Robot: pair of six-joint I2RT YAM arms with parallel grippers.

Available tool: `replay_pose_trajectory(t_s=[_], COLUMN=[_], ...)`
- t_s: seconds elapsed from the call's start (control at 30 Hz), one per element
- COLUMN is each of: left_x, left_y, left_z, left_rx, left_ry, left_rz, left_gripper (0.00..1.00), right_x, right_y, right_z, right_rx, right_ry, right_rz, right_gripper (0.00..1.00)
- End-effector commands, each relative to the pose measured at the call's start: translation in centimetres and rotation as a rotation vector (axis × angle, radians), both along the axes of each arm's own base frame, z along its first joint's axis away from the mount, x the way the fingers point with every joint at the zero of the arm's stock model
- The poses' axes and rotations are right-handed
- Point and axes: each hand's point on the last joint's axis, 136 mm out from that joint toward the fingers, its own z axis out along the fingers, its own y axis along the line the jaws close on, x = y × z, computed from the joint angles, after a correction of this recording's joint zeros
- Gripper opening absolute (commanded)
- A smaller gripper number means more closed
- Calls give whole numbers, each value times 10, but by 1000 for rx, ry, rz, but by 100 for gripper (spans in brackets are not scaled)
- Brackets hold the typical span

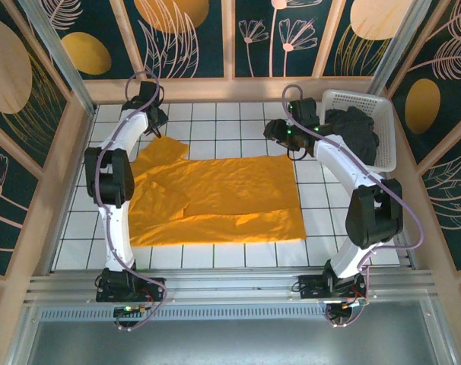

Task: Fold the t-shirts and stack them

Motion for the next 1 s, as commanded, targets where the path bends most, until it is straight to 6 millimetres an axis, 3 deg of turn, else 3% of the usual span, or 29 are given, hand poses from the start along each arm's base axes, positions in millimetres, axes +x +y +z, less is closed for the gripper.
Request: replay_pose_trajectory(t_s=[0.0, 0.2, 0.37, 0.53, 0.77, 0.97], left_x=[19, 41, 34, 23, 9, -3], left_y=[17, 21, 23, 20, 8, 4], left_z=[-5, -43, -77, -99, -122, -124], left_rx=[131, 204, 226, 208, 125, 87], left_ry=[13, 41, 115, 169, 222, 237], left_rz=[-18, -48, -68, -86, -109, -97], left_gripper=[49, 53, 55, 54, 40, 22], right_x=[-1, -16, -18, -12, 3, 19], right_y=[2, -8, -17, -21, -26, -41], right_z=[15, 13, 10, -1, -15, -45], right_rx=[8, 0, -9, -20, -53, -125], right_ry=[-30, -18, -8, 12, 30, 78], right_rz=[35, 20, 7, -1, -41, -149], right_gripper=[56, 57, 57, 57, 57, 57])
